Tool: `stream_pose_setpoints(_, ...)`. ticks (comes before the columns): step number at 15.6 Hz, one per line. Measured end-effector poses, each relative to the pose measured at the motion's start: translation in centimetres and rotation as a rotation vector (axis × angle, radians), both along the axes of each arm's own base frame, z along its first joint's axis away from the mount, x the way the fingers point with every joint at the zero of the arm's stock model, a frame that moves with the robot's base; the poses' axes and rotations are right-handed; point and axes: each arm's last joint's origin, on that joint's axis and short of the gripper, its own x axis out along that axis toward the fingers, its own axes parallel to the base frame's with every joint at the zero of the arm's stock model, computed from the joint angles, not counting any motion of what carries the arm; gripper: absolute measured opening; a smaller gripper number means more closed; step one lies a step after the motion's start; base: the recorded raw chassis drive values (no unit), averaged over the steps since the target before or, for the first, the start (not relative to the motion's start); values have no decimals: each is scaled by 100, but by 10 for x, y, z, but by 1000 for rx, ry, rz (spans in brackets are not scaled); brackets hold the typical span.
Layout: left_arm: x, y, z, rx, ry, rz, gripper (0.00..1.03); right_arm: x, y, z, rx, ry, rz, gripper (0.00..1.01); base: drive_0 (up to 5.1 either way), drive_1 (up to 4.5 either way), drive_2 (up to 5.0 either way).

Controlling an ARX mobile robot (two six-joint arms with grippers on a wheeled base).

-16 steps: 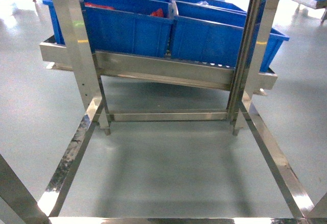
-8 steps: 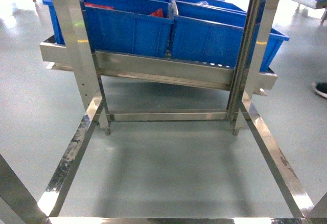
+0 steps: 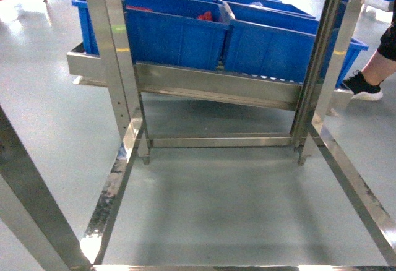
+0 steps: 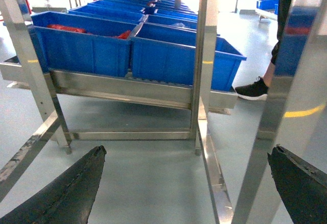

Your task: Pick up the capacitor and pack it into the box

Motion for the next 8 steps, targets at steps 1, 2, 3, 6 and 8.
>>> stream_pose_setpoints(1, 0, 0, 0, 0, -2, 0, 44, 0, 0, 0, 0, 2, 0, 98, -499, 242, 242)
stream_pose_setpoints(2, 0, 0, 0, 0, -2, 0, 44, 0, 0, 0, 0, 5, 0, 98, -499, 242, 242)
stream_pose_setpoints(3, 0, 0, 0, 0, 0, 1, 44, 0, 0, 0, 0, 2, 0, 98, -513, 228, 228)
stream_pose_setpoints(6, 0, 0, 0, 0, -3, 0, 44, 0, 0, 0, 0, 2, 0, 98, -499, 242, 242)
stream_pose_setpoints(8, 0, 0, 0, 0, -1, 0, 44, 0, 0, 0, 0, 3, 0, 98, -485, 256, 256)
